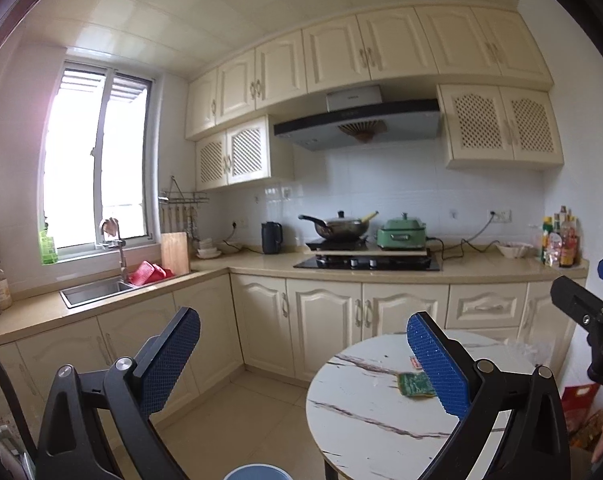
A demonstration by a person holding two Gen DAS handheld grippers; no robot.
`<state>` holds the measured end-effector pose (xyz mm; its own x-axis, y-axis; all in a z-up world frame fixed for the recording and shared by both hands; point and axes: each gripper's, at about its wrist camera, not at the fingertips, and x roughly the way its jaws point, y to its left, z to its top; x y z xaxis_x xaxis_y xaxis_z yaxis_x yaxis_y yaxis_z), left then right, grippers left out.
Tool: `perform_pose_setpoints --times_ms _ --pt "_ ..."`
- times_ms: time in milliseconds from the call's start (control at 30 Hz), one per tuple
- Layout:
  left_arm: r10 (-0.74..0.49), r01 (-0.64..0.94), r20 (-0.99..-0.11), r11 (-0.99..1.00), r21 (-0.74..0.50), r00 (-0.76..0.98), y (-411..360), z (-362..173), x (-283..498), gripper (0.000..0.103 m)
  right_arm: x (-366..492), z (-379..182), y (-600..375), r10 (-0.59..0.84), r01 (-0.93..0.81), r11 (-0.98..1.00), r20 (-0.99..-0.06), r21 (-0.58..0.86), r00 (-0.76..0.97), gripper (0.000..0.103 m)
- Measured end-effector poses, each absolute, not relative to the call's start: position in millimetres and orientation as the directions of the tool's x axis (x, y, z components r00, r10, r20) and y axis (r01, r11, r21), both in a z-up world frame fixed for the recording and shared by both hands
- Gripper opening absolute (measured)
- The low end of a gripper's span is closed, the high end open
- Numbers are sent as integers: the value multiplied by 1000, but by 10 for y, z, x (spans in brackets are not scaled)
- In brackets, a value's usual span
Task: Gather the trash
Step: 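Move both tools back from the bucket toward the table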
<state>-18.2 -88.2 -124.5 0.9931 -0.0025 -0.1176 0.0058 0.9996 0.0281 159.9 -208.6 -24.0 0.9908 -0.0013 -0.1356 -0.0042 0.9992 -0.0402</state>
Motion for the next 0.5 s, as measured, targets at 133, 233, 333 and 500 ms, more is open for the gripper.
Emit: perform_pose_setpoints --times_ms 133,233,333,500 --pt "-32 41 -199 998 39 979 -1002 -1217 262 102 1806 -380 -2412 -39 37 999 -184 -11 982 103" --pt "-72 88 -272 995 45 960 -1139 -1214 677 102 1976 -490 -2659 -74 75 997 -220 -4 973 103" --pt "-105 142 -371 987 72 922 -1355 -1235 1173 102 2212 -615 -2928 -100 109 994 -273 14 957 103" --pt "-178 261 -544 962 78 820 -1765 -1511 2043 102 2698 -942 -3347 -131 147 989 -383 11 915 103"
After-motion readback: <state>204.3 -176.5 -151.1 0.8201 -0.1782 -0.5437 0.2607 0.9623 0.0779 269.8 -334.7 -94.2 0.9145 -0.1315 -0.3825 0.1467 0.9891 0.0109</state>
